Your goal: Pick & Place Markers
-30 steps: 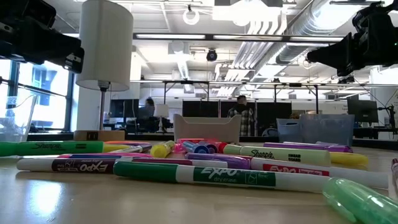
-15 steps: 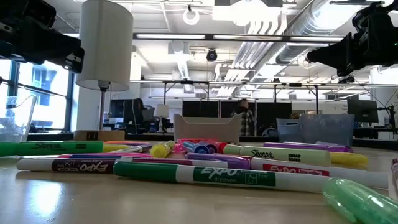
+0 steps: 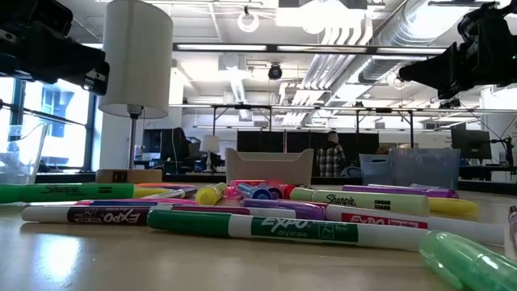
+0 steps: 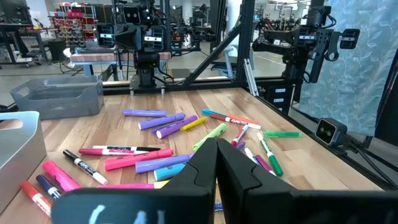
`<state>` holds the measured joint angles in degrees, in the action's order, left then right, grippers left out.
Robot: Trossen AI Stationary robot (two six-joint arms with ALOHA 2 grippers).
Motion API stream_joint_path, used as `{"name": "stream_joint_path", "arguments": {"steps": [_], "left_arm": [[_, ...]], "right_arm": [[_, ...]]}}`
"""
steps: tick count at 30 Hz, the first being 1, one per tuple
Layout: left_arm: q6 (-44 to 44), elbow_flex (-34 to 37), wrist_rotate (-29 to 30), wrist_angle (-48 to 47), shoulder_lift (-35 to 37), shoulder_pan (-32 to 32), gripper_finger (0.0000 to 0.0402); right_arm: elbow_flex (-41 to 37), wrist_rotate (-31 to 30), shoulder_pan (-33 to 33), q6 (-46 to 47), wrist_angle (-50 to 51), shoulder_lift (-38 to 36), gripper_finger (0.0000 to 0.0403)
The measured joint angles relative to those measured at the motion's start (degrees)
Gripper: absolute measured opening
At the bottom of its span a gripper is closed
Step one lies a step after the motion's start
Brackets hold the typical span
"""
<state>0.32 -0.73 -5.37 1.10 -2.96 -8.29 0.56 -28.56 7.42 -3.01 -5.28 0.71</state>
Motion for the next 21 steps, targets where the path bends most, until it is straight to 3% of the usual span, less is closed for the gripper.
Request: {"name": "stream_joint_path", "arguments": {"steps": [14,21], "left_arm": [[-0.35,0.0,0.12,0.01,-0.01,0.01,0.0001],[-4.26,0.0,3.52,0.04,0.0,0.0,0.0001]], "right_arm": [[0.02,0.0,0.0,0.0,0.0,0.02,0.0],[0.0,0.01,-0.01,0.0,0.02,0.01,0.0]]}}
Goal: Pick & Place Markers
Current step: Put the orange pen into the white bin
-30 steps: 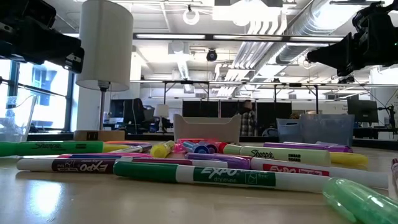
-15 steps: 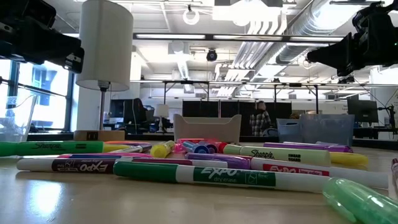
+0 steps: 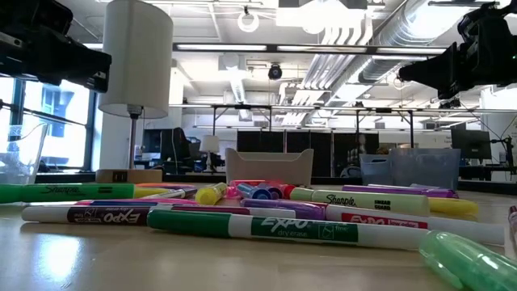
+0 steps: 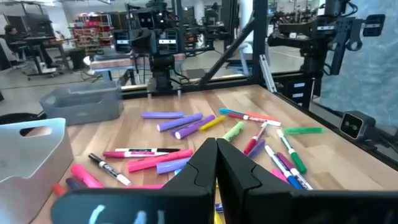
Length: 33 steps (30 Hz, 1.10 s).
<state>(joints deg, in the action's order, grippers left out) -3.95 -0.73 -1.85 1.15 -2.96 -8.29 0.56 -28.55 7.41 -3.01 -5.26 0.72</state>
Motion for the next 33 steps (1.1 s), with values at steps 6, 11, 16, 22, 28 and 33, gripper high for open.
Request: {"name": "stream_joint_path", "arguments": {"steps": [6,11,16,22,28,33], "left_arm": [[-0.11,0.0,0.0,0.0,-0.01,0.01,0.0001],[0.19,0.0,0.59,0.0,-0.01,0.0,0.0001],[2.66,-0.95,4.45,-0.63,-0.24,0.0,0.0001],[0.91,-7.42,9.51,-0.99,-7.06,0.0,0.0],[1.16,-16.45,14.7,-1.8,-20.92,0.0,0.0],[4.17,-26.65,20.55,-7.59,-33.23,0.02,0.0]], "right_arm": [[0.02,-0.01,0.01,0.0,0.01,-0.01,0.0],[0.01,-0.01,0.0,0.0,0.0,-0.01,0.0],[0.01,-0.01,-0.01,0.0,-0.01,0.0,0.0],[0.0,0.0,0.01,0.0,0.0,-0.01,0.0],[0.0,-0.01,-0.01,0.0,-0.02,0.01,0.0],[0.01,-0.01,0.0,0.0,-0.02,0.01,0.0]]}}
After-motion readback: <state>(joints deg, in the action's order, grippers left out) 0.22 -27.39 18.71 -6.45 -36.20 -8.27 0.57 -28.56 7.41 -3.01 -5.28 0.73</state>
